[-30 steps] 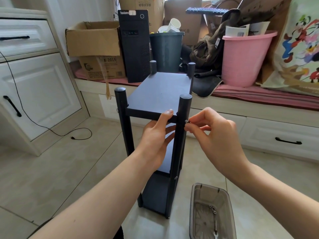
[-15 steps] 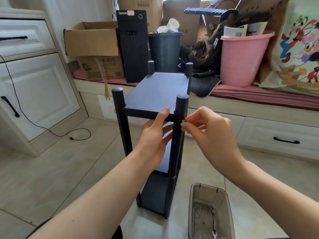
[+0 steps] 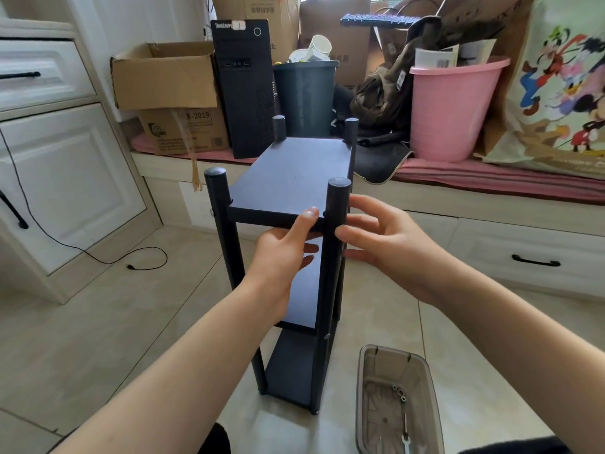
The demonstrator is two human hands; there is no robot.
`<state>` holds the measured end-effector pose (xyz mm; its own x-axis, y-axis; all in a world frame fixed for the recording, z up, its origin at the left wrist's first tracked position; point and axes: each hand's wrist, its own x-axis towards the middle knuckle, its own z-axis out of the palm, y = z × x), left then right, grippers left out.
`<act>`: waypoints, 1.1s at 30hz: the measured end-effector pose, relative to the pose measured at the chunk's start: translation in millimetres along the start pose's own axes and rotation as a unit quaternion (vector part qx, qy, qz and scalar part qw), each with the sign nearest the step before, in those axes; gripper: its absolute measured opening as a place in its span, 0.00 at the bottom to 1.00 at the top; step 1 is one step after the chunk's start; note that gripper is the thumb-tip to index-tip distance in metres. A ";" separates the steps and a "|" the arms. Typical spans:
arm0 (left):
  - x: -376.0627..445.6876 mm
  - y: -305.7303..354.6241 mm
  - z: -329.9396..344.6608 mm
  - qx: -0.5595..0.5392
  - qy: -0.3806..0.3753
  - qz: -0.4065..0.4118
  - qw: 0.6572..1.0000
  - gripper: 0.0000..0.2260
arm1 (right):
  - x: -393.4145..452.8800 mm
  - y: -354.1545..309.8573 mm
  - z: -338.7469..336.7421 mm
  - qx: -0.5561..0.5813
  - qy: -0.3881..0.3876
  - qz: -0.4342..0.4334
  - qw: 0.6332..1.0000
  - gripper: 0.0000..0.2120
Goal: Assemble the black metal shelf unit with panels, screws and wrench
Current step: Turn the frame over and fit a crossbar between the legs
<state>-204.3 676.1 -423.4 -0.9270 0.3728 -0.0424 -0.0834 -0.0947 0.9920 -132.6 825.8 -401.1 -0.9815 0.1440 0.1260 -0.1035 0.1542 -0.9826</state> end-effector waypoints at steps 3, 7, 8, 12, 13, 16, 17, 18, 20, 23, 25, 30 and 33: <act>-7.3 11.1 -11.9 0.192 -0.007 0.071 0.979 0.16 | 4.4 1.2 -5.3 0.013 -0.012 0.010 1.000 0.22; -12.2 19.1 -29.3 0.433 0.097 0.355 0.823 0.20 | 9.6 3.5 -12.1 0.029 -0.029 0.021 0.999 0.23; -13.2 20.8 -28.3 0.423 0.118 0.415 0.797 0.19 | 11.1 4.1 -13.4 0.035 -0.033 0.024 0.999 0.23; -14.5 19.1 -16.4 0.430 0.107 0.486 0.753 0.10 | 15.8 4.6 -17.0 0.063 -0.056 0.035 0.996 0.20; -13.0 17.4 -14.0 0.442 0.089 0.458 0.766 0.15 | 16.7 4.7 -18.2 0.069 -0.063 0.038 0.995 0.19; -9.5 16.4 -10.5 0.454 0.053 0.398 0.795 0.22 | 19.0 3.7 -23.6 0.100 -0.092 0.053 0.989 0.17; -8.5 16.4 -9.7 0.458 0.046 0.394 0.796 0.22 | 19.7 3.4 -25.6 0.108 -0.105 0.058 0.987 0.17; -7.4 15.8 -8.5 0.459 0.042 0.395 0.795 0.21 | 20.7 3.3 -26.7 0.111 -0.115 0.058 0.985 0.18; -6.1 14.0 -5.7 0.457 0.046 0.401 0.792 0.21 | 23.5 3.8 -25.6 0.124 -0.098 0.060 0.986 0.21; -4.4 12.5 -2.8 0.456 0.065 0.402 0.791 0.19 | 29.2 5.1 -14.8 0.146 -0.002 0.078 0.986 0.24; -2.5 12.3 -3.0 0.464 0.070 0.402 0.786 0.19 | 32.2 5.0 -6.5 0.116 0.011 0.086 0.989 0.22; -0.5 12.5 -8.5 0.507 0.069 0.385 0.768 0.28 | 35.7 4.2 0.6 0.129 -0.004 0.087 0.988 0.11; -2.4 10.9 -8.0 0.522 0.072 0.392 0.754 0.31 | 37.1 6.4 -2.2 0.135 0.005 0.077 0.988 0.12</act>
<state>-205.9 666.8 -413.4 -0.5789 0.4683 0.6675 0.7737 0.5738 0.2685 -169.4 834.2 -402.3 -0.9875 0.1553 -0.0272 0.0058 -0.1363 -0.9906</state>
